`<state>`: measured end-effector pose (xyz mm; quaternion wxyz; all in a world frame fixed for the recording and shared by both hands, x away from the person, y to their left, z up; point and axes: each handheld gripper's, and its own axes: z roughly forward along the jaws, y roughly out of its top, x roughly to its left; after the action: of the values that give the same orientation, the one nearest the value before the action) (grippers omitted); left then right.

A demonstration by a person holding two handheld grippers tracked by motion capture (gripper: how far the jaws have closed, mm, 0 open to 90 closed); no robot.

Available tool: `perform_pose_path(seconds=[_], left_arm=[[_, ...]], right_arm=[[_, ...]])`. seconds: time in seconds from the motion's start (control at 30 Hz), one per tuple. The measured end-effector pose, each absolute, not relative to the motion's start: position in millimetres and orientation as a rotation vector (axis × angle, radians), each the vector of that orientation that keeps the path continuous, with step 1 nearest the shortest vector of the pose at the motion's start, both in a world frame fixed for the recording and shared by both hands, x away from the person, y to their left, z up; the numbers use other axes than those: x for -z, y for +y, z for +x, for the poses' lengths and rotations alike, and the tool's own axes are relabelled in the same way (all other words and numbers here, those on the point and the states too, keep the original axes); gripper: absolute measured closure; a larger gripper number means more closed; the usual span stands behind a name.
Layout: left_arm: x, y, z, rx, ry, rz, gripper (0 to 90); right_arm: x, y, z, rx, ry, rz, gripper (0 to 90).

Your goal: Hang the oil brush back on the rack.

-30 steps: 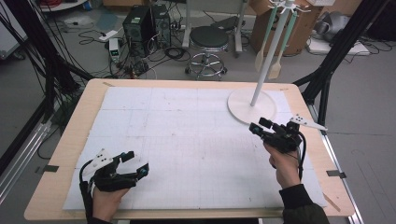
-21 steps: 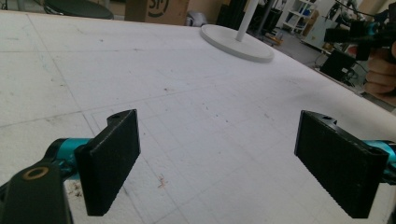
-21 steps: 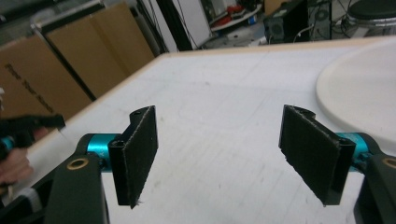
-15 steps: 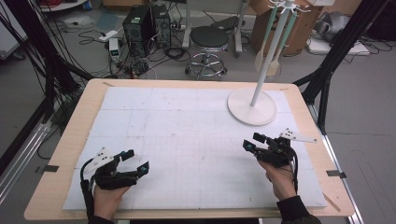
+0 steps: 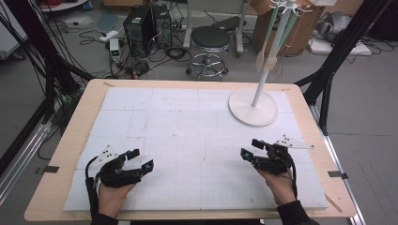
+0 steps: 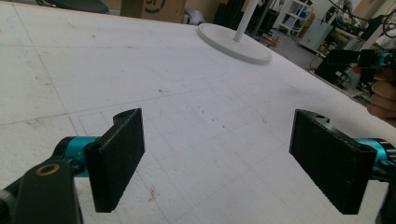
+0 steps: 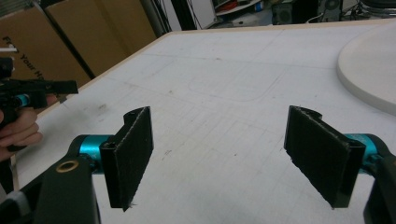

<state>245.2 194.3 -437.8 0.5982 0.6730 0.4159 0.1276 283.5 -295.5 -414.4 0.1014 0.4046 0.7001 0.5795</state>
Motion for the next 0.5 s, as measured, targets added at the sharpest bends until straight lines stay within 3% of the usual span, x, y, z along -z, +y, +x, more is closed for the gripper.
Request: perform_pose_path(seconds=[0.5], left_arm=[[438.4,191.2,244.1,-0.258,0.955,1.571,18.4]], right_arm=[[422.7,-289.2,281.3,-1.640,2.120,1.181,20.8]])
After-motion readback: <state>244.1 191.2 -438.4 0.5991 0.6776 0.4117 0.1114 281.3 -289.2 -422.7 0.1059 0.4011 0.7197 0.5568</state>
